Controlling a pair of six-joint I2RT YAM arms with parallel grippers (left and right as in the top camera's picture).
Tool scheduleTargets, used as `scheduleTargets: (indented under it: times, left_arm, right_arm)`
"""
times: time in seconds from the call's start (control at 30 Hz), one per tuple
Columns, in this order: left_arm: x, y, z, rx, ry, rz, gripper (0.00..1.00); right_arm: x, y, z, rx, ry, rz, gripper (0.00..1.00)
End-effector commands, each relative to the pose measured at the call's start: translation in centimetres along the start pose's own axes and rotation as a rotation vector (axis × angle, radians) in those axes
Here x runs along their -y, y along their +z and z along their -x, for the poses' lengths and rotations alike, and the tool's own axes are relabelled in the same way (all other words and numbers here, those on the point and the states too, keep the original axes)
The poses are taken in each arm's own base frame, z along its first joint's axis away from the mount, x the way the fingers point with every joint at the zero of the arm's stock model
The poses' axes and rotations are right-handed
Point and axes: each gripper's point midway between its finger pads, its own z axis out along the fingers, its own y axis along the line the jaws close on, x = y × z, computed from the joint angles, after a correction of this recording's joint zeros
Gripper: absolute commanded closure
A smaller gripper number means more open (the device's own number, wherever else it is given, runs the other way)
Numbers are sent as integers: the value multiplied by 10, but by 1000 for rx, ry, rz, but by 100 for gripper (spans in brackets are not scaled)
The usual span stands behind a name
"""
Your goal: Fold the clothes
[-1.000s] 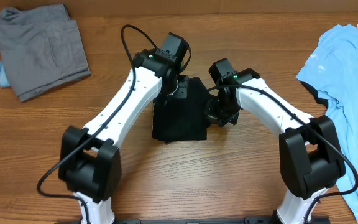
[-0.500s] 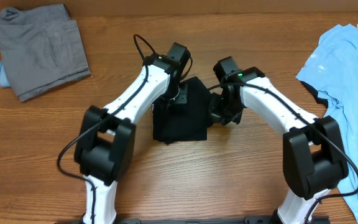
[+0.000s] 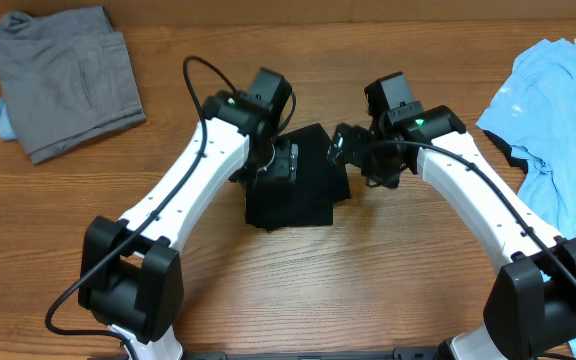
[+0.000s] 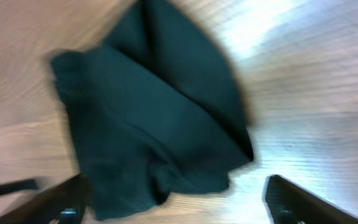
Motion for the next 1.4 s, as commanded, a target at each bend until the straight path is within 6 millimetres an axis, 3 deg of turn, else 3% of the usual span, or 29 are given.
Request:
scheduleTargets:
  times: [0.0, 0.1, 0.2, 0.37, 0.43, 0.5, 0.6, 0.77, 0.87, 0.9, 1.0, 1.13, 1.27, 1.3, 1.33, 1.37]
  left_arm:
    - [4, 32, -24, -90, -20, -63, 35]
    - [-2, 43, -33, -112, -25, -55, 45]
    - [-8, 50, -43, -140, -69, -35, 61]
    - [-11, 61, -48, -140, -98, -34, 86]
    - [-14, 64, -52, -151, -120, -27, 91]
    - [-16, 67, -56, -158, -128, -23, 91]
    - [-18, 70, -59, -166, -138, -14, 91]
    - [-21, 77, -62, -162, -144, -14, 88]
    - [-20, 77, -57, -144, -141, -18, 82]
    - [-22, 78, -56, -136, -141, -10, 74]
    - [-37, 77, -47, -94, -149, 53, 65]
    - [-41, 66, -31, -60, -149, 32, 67]
    - [-26, 15, -3, 44, -91, -14, 60]
    - [-21, -2, 4, 81, -76, -31, 53]
    - [-16, -21, 11, 122, -57, -48, 32]
    - [-14, -28, 14, 139, -55, -56, 24]
  right_arm:
    - [-31, -7, 11, 33, -100, 144, 35]
    - [-49, -7, 26, 87, -138, 218, 65]
    - [-54, -1, 39, 117, -93, 247, 87]
    - [-63, 29, 38, 34, -108, 341, 94]
    - [-66, 47, 32, -26, -112, 383, 96]
    - [-66, 73, 24, -105, -107, 428, 96]
    - [-68, 88, 12, -175, -108, 472, 96]
    - [-56, 111, 4, -216, -81, 431, 96]
    - [-31, 131, 8, -184, -47, 309, 96]
    - [-14, 139, 11, -169, -23, 236, 96]
    - [16, 150, 17, -146, 16, 121, 96]
    - [32, 141, 23, -136, 53, 71, 96]
    - [28, 78, 51, -41, 84, 111, 96]
    - [23, 54, 59, 0, 81, 133, 96]
    - [14, 20, 63, 49, 69, 161, 94]
    - [12, 8, 63, 63, 66, 168, 89]
